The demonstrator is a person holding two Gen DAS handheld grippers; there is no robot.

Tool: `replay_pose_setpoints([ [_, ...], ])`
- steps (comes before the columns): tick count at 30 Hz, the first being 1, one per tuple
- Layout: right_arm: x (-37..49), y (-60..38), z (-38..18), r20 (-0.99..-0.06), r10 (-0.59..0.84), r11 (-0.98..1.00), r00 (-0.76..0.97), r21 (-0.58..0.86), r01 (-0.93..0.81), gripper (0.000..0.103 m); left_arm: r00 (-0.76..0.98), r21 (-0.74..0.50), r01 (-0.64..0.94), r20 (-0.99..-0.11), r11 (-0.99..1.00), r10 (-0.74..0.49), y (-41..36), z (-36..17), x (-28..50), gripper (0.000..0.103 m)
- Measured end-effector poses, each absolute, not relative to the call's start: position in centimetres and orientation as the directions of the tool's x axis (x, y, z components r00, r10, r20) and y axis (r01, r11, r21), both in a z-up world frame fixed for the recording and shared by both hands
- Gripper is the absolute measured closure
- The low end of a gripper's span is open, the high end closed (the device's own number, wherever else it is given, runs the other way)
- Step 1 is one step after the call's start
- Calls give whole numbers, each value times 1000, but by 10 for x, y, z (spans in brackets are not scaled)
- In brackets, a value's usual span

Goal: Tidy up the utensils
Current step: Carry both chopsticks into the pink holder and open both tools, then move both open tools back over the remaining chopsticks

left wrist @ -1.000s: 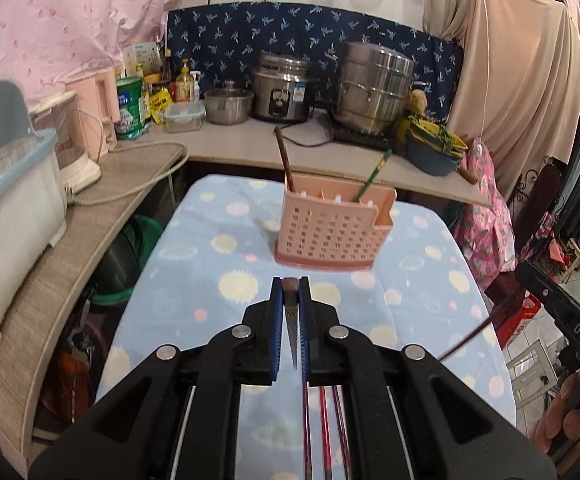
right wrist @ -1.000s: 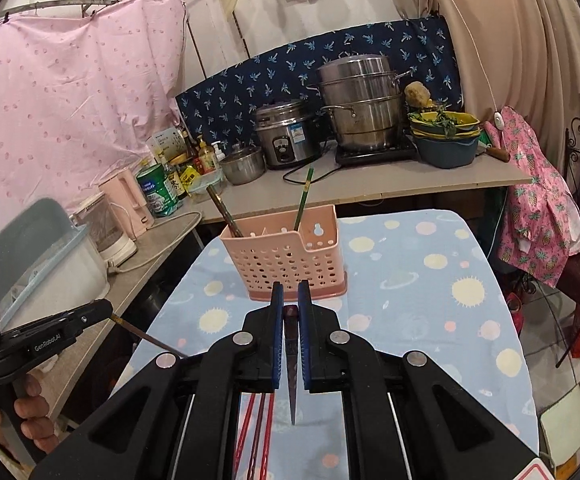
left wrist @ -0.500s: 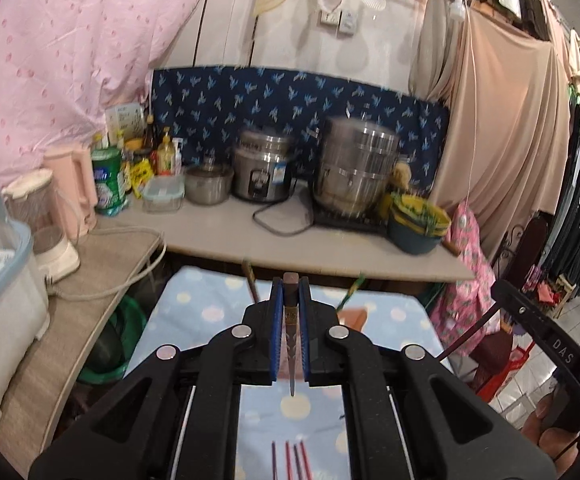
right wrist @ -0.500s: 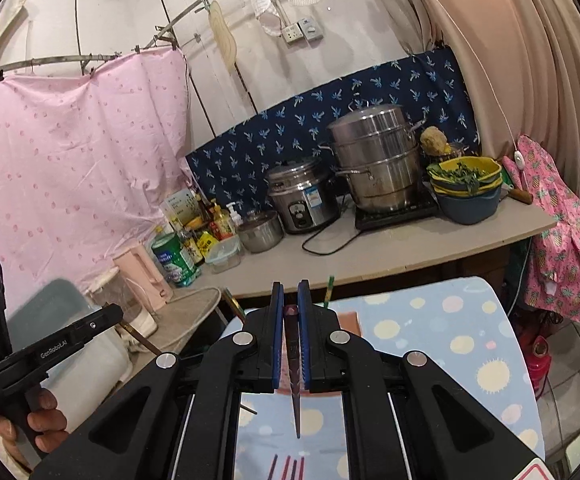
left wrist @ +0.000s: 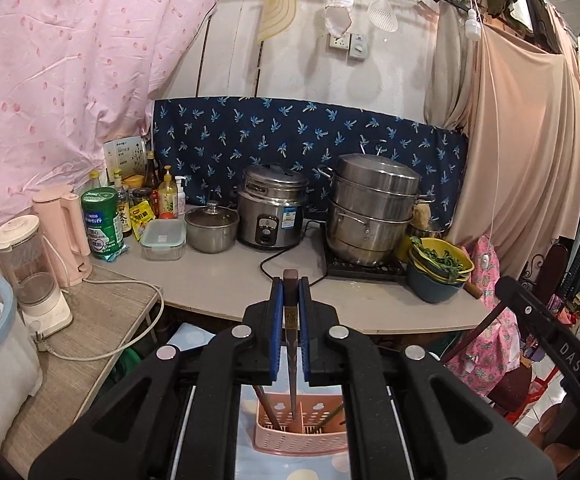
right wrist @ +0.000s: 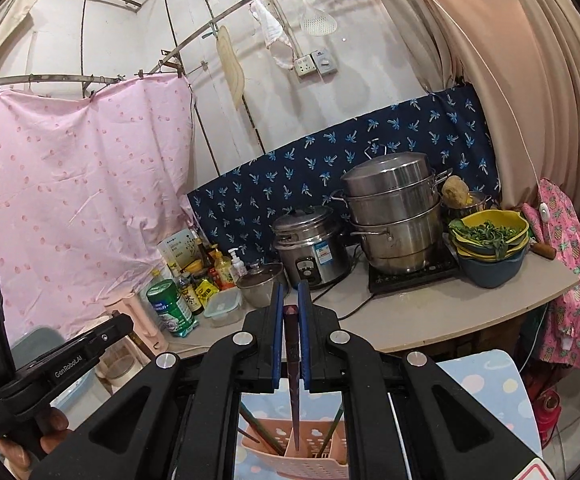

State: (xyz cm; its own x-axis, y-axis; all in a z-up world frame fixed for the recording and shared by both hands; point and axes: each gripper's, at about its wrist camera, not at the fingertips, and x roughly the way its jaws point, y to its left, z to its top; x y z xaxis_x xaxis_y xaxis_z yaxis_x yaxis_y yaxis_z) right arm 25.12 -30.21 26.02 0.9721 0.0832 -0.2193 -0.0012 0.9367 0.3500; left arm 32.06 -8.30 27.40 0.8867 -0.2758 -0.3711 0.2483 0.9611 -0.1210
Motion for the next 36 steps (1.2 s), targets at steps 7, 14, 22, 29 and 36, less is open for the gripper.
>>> replay_pose_setpoints([
  [7, 285, -300, 214, -311, 89, 939, 946, 344, 25, 96, 851, -126, 235, -453, 964, -267, -88, 230, 352, 96],
  [14, 305, -299, 169, -395, 94, 935, 914, 350, 55, 96, 818, -129, 228, -513, 965, -262, -91, 196, 364, 96],
  [22, 304, -297, 155, -426, 92, 935, 900, 348, 69, 91, 817, -118, 222, -520, 968, -251, -90, 183, 358, 88],
  [29, 279, -296, 164, -403, 84, 938, 911, 341, 65, 77, 837, -91, 201, -502, 975, -219, -85, 191, 336, 68],
  [36, 246, -285, 172, -394, 81, 947, 915, 317, 53, 66, 837, -57, 188, -513, 980, -191, -81, 195, 305, 68],
])
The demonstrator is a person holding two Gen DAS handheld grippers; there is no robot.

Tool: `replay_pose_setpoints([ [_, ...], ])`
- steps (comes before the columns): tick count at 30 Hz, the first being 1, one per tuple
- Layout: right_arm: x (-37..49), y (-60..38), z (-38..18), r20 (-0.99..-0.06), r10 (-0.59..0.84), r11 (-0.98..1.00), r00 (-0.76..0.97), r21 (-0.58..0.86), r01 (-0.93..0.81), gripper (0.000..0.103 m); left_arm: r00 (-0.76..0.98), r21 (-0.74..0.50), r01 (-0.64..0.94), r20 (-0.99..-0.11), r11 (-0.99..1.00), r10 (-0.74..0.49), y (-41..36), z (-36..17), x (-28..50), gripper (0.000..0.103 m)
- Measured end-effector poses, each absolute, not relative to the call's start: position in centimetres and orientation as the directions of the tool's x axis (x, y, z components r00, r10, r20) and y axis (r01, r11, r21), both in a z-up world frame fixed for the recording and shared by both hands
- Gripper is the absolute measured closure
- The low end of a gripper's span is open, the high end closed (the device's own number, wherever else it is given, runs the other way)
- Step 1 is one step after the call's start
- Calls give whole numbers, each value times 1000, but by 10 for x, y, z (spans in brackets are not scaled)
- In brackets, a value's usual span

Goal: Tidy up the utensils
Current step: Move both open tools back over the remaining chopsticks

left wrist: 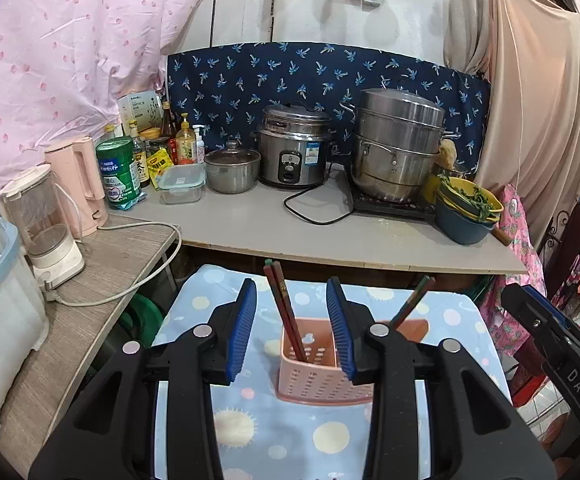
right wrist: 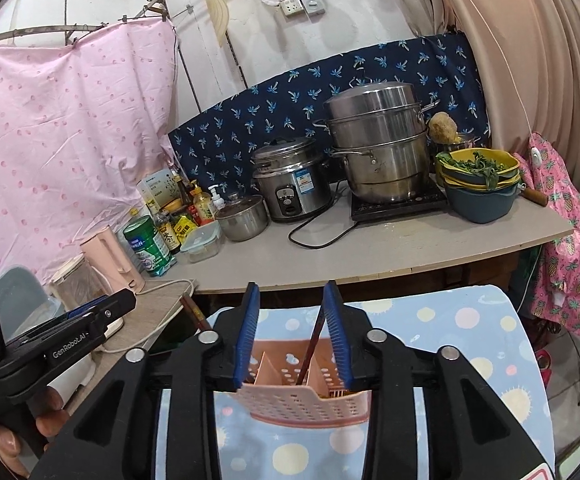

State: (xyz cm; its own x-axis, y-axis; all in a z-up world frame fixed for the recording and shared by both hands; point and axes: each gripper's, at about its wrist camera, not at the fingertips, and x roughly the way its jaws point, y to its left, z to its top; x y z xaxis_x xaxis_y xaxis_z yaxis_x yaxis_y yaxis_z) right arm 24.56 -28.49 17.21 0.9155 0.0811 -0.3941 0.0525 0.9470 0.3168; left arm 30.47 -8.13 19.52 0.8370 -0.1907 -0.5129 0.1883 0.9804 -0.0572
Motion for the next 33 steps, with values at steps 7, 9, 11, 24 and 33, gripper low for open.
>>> replay_pose_setpoints([
  [7, 208, -274, 172, -401, 78, 953, 913, 300, 51, 64, 832, -36, 181, -527, 983, -173, -73, 192, 270, 68],
  [9, 195, -272, 170, -406, 75, 953, 911, 298, 54, 63, 827, -33, 184, -535, 982, -173, -69, 188, 259, 68],
  [11, 183, -270, 166, -413, 76, 953, 908, 297, 56, 62, 818, -31, 187, -548, 982, -174, -65, 181, 248, 68],
  [24, 102, -243, 101, -539, 91, 956, 837, 283, 79, 62, 759, 6, 200, -633, 980, -151, -45, 121, 174, 68],
  [33, 58, -229, 58, -614, 65, 967, 786, 235, 103, 62, 703, 19, 212, -697, 977, -139, -35, 73, 125, 68],
])
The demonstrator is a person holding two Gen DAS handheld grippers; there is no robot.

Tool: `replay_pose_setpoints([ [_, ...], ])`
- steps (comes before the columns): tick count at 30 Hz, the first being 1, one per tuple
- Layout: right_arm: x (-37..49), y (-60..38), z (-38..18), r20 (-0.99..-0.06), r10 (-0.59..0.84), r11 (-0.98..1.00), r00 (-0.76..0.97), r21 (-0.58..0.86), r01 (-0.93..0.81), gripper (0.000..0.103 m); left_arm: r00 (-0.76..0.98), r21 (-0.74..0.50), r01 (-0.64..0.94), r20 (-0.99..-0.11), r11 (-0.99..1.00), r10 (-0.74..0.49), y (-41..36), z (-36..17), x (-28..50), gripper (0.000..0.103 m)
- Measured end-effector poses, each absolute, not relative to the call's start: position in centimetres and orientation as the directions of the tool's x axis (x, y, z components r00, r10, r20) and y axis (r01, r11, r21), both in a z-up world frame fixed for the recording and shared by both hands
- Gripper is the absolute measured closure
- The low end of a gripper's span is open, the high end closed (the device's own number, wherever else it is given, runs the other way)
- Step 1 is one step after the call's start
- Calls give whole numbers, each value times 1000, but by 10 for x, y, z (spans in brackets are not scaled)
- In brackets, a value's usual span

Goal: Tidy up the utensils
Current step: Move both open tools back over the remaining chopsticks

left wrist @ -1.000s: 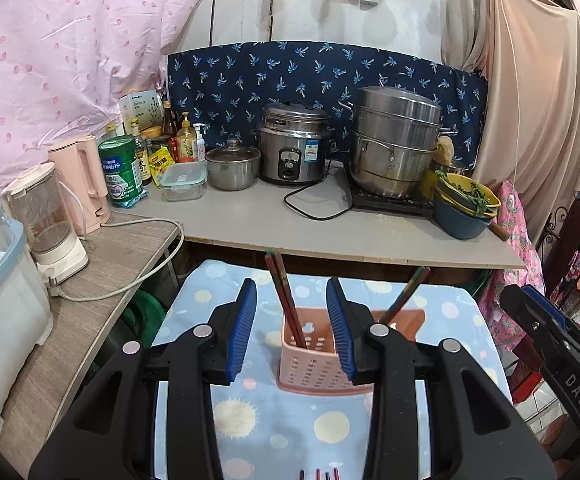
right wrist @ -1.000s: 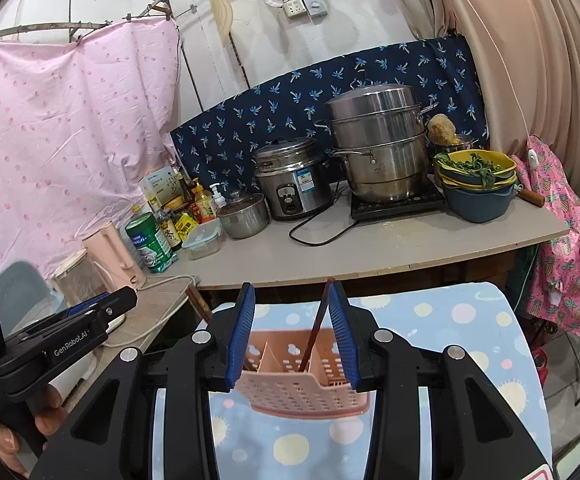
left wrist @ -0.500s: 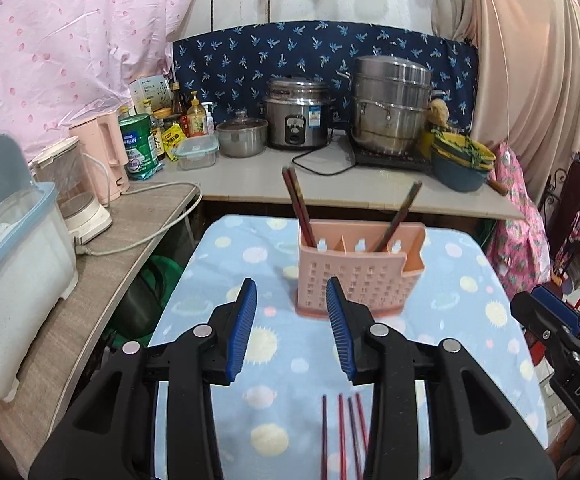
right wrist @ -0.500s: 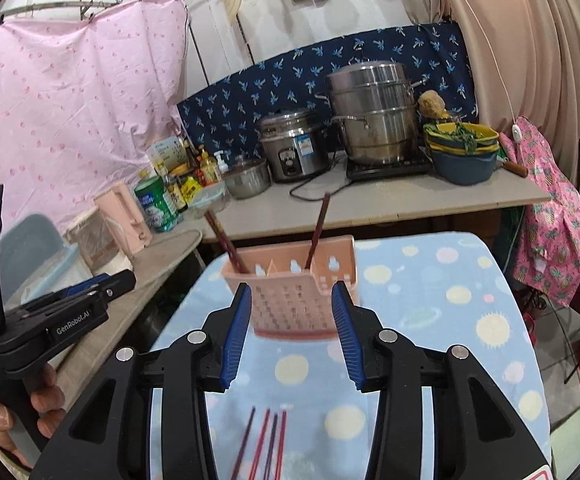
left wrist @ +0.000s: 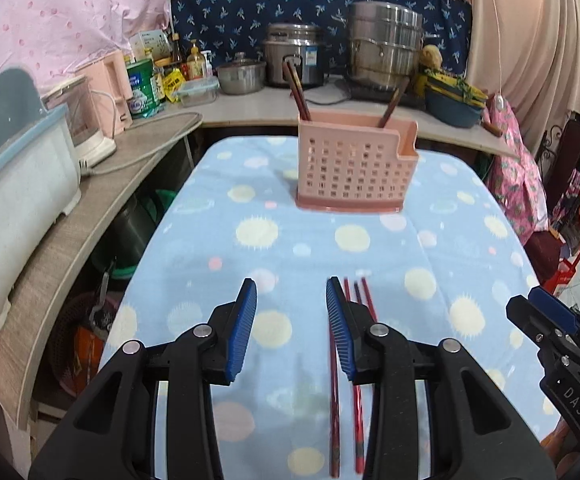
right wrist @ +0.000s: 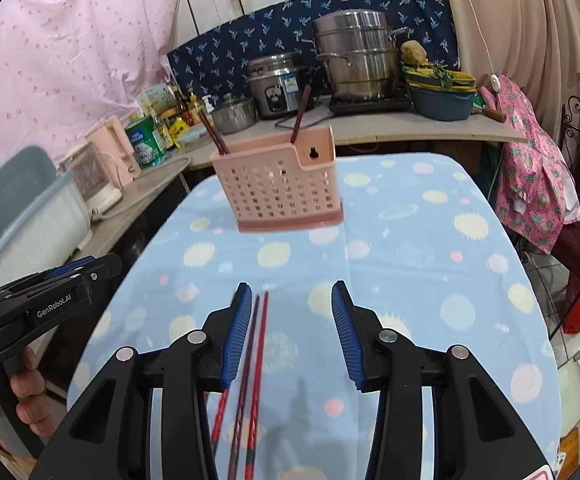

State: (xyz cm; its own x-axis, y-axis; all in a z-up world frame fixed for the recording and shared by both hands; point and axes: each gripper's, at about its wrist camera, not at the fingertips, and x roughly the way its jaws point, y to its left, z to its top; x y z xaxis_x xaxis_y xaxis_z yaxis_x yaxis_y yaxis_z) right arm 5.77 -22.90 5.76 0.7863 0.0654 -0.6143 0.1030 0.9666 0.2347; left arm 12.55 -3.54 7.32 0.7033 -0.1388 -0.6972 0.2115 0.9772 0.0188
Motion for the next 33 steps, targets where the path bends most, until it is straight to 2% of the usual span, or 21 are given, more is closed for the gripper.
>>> replay_pose_setpoints([
  [8, 23, -211, 6, -699, 94, 972, 709, 218, 86, 62, 635, 34, 219, -764, 975, -116, -30, 23, 95, 68],
  [18, 5, -187, -35, -759, 133, 976, 637, 212, 49, 66, 578, 32, 241, -808, 970, -117, -25, -7, 73, 68],
  [33, 8, -159, -60, -799, 165, 980, 578, 200, -4, 81, 525, 34, 266, -843, 963, -115, -22, -34, 59, 68],
])
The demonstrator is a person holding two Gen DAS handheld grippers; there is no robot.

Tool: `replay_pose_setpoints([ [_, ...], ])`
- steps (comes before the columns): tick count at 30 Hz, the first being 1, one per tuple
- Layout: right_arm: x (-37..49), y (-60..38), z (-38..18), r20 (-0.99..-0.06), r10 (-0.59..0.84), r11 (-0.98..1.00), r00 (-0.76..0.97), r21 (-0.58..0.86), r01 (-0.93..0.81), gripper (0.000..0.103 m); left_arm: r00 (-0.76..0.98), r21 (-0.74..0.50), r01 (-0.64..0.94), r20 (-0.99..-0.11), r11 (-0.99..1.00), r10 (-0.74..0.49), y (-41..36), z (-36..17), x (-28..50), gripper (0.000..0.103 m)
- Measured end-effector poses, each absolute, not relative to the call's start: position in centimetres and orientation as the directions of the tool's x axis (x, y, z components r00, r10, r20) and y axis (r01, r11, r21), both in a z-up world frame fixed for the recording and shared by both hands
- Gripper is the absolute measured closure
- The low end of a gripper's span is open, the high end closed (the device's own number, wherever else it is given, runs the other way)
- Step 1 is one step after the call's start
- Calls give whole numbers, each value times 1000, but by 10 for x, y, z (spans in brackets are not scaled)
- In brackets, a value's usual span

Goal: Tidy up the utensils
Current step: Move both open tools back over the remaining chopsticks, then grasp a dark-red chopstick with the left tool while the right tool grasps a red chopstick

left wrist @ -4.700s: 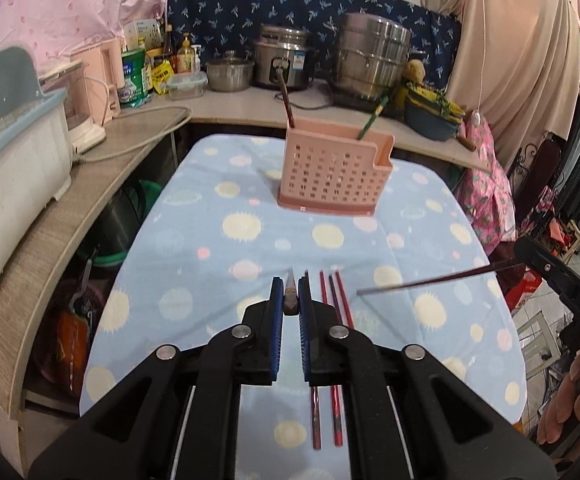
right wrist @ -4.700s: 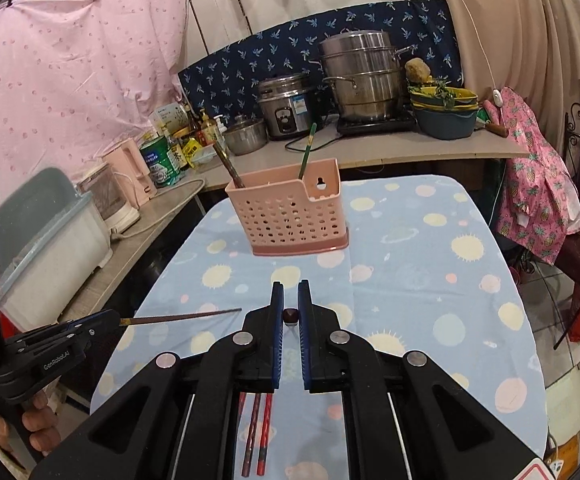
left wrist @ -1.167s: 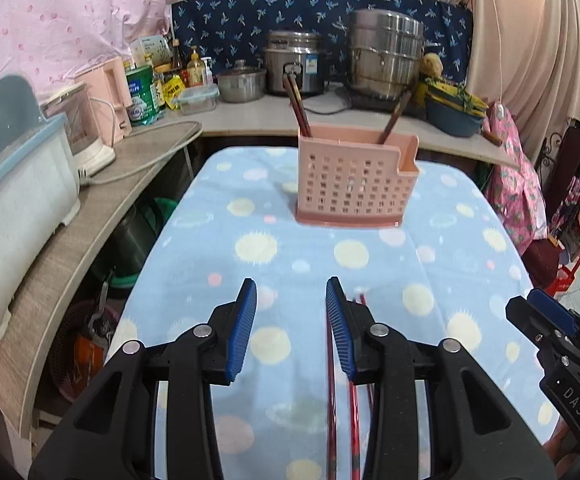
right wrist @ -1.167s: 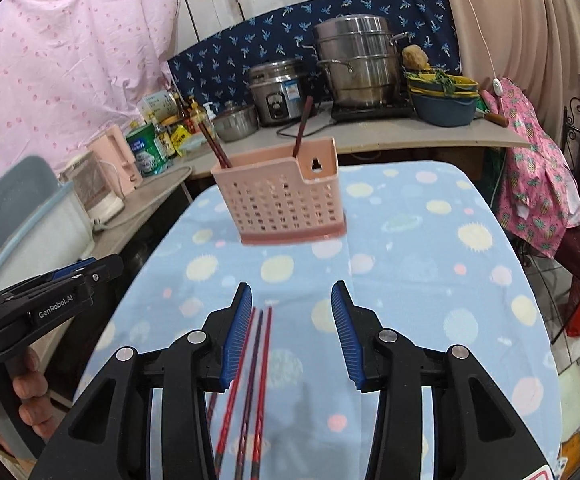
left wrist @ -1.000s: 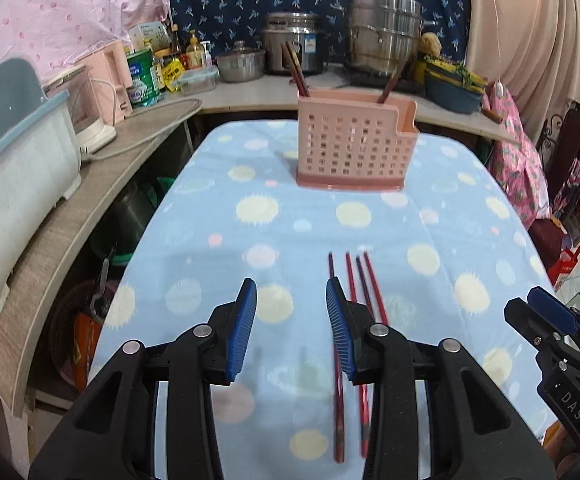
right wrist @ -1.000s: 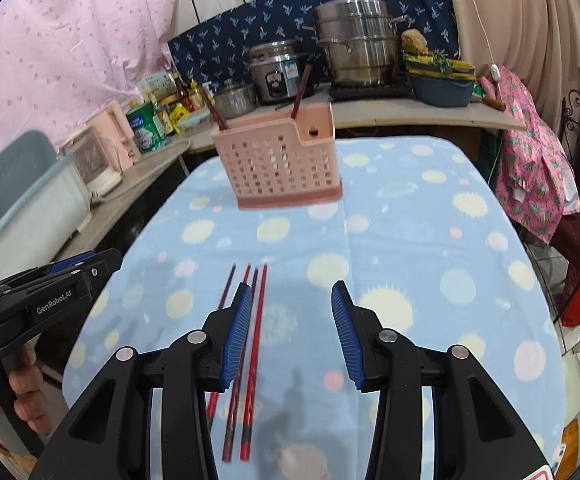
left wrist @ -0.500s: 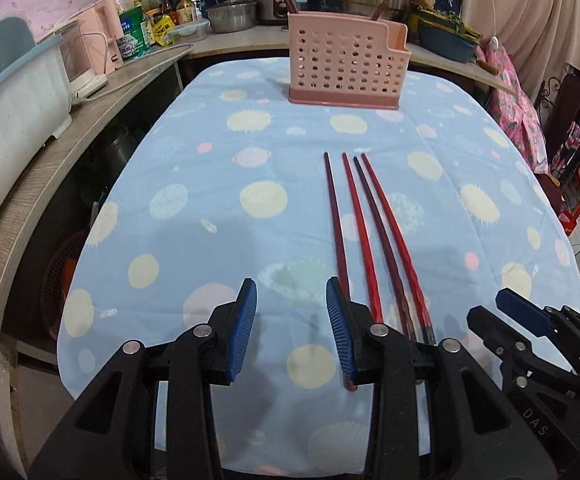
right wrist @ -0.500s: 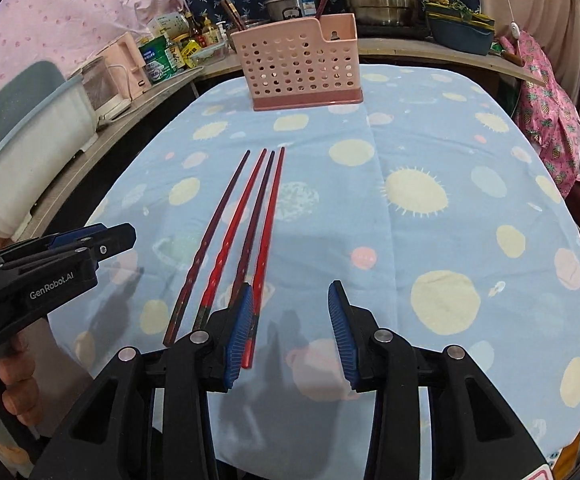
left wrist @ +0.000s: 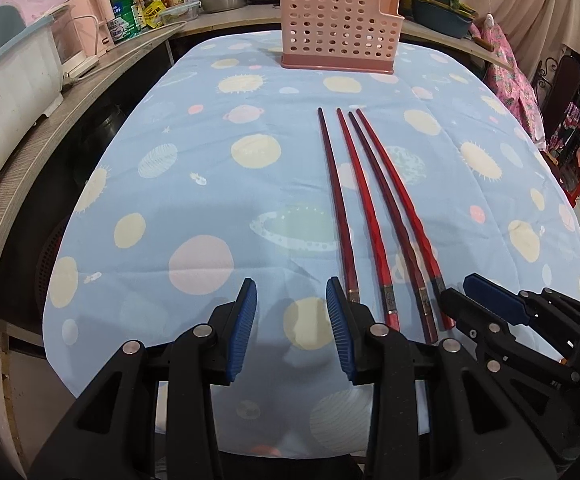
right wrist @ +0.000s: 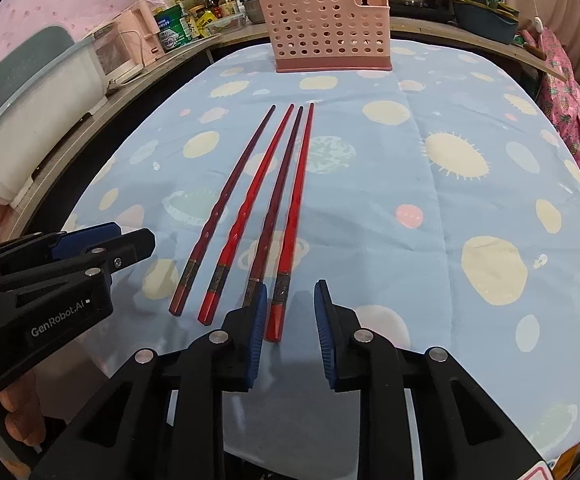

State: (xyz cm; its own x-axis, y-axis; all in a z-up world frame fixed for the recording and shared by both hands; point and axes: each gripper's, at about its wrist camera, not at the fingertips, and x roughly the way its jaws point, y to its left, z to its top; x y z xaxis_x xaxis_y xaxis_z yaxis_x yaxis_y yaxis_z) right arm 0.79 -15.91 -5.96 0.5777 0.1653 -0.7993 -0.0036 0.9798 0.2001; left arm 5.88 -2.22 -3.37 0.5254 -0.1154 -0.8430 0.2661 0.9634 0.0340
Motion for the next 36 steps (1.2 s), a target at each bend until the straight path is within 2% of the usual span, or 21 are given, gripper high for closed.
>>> replay_pose_setpoints([
  [7, 11, -157, -66, -809, 167, 980, 564, 198, -6, 86, 511, 27, 271, -851, 962, -120, -23, -39, 58, 67],
  [11, 10, -157, -67, -810, 160, 981, 564, 192, -2, 90, 511, 22, 277, -850, 961, -127, -25, -40, 58, 54],
  [15, 11, -160, -68, -811, 154, 981, 565, 196, 13, 95, 509, 18, 286, -850, 958, -136, -28, -40, 57, 54],
  [36, 1, -181, -69, -808, 147, 970, 570, 231, 77, 96, 469, 6, 304, -871, 953, -144, -39, -60, 58, 54],
])
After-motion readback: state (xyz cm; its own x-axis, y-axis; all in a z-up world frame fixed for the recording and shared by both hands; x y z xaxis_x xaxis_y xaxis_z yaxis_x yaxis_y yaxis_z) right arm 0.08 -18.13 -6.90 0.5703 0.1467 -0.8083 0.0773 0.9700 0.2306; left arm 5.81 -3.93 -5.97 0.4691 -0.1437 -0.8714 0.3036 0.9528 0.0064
